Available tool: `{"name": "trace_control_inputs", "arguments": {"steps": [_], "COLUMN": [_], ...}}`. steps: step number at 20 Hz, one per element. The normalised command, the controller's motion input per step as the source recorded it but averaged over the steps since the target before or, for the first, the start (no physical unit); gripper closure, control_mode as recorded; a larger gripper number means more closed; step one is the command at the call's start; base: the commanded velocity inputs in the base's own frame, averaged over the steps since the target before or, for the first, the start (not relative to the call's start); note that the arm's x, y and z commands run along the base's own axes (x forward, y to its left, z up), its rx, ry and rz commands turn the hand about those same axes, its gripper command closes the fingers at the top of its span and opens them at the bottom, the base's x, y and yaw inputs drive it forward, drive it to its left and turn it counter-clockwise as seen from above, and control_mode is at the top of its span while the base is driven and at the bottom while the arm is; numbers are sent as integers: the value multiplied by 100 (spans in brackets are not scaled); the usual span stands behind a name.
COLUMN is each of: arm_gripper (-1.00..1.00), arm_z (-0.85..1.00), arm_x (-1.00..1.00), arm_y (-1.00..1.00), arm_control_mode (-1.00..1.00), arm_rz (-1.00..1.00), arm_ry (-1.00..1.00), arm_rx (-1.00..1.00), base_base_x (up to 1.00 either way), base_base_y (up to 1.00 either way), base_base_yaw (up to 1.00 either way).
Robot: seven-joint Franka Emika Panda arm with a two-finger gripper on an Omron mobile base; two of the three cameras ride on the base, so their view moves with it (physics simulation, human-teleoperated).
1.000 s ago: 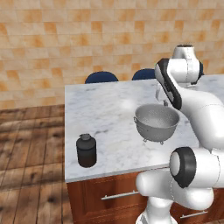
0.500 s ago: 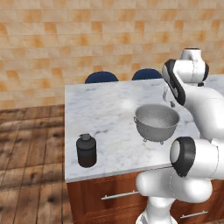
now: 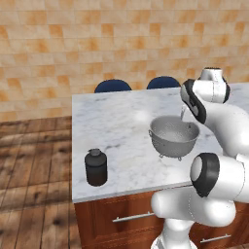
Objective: Pick the colander and jug and place them in the sink. Then turn on the water.
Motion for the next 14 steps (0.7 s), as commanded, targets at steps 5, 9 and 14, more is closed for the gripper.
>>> {"name": "trace_control_inputs", "arguments": {"steps": [5, 9, 14], "arm_gripper": [-100, -100, -100], "arm_z": [-28, -23, -19], "arm_x": [9, 1, 11], "arm_y": [0, -7, 0], "arm_control_mode": [-100, -100, -100], "arm_rz": [-8, -23, -25], "arm_ry": [-1, -7, -1], "arm_rx": [0, 3, 0], "base_base_x": [0, 0, 0], "base_base_y": [0, 0, 0], "base_base_yaw": [0, 0, 0]}}
